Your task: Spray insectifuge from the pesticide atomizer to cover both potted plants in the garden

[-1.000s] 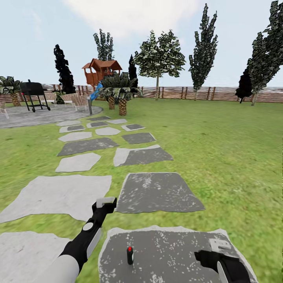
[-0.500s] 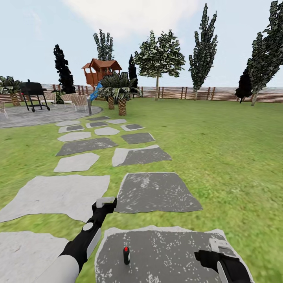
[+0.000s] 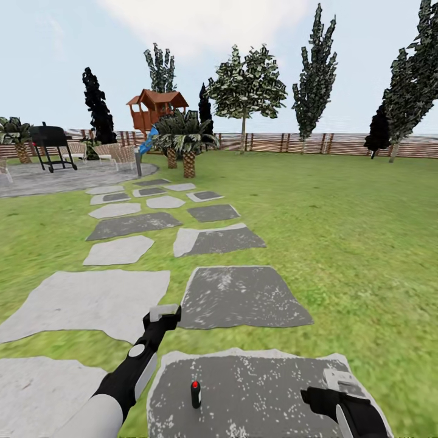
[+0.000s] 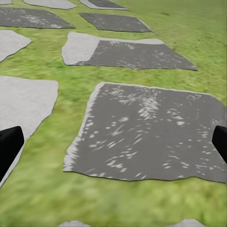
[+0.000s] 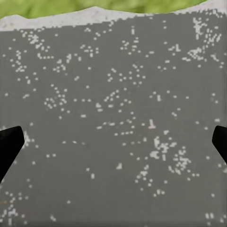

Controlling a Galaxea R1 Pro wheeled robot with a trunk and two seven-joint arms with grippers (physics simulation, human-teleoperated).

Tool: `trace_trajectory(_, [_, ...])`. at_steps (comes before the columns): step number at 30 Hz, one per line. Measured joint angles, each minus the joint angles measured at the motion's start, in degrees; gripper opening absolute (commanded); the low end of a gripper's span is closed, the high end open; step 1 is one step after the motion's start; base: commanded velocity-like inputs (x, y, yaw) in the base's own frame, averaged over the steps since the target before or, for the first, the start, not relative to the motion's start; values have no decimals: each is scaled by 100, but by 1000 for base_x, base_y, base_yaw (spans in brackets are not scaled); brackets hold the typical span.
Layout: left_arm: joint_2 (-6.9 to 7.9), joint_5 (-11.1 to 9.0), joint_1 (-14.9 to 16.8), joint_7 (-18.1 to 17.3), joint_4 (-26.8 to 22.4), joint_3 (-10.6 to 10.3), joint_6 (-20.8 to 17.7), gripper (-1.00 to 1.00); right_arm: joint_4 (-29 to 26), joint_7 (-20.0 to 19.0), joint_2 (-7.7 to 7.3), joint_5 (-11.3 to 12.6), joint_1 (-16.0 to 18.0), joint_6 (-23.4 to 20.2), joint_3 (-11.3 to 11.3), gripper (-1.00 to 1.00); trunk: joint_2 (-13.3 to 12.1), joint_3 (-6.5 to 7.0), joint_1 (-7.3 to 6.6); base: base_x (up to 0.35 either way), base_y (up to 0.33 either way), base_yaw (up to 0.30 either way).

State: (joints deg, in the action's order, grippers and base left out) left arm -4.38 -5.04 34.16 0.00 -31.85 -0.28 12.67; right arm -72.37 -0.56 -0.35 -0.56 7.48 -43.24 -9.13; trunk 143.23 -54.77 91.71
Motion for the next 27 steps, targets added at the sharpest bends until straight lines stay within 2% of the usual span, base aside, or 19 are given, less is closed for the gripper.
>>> trace_trajectory(18, [-7, 2, 0, 0, 0, -2, 0, 100, -2, 0, 0, 0, 3, 0, -4, 100, 1, -187, 3, 0, 0, 0])
trace_trajectory(27, [-9, 2, 0, 0, 0, -4, 0, 100, -2, 0, 0, 0, 1, -3, -16, 100, 13, -469, 26, 0, 0, 0])
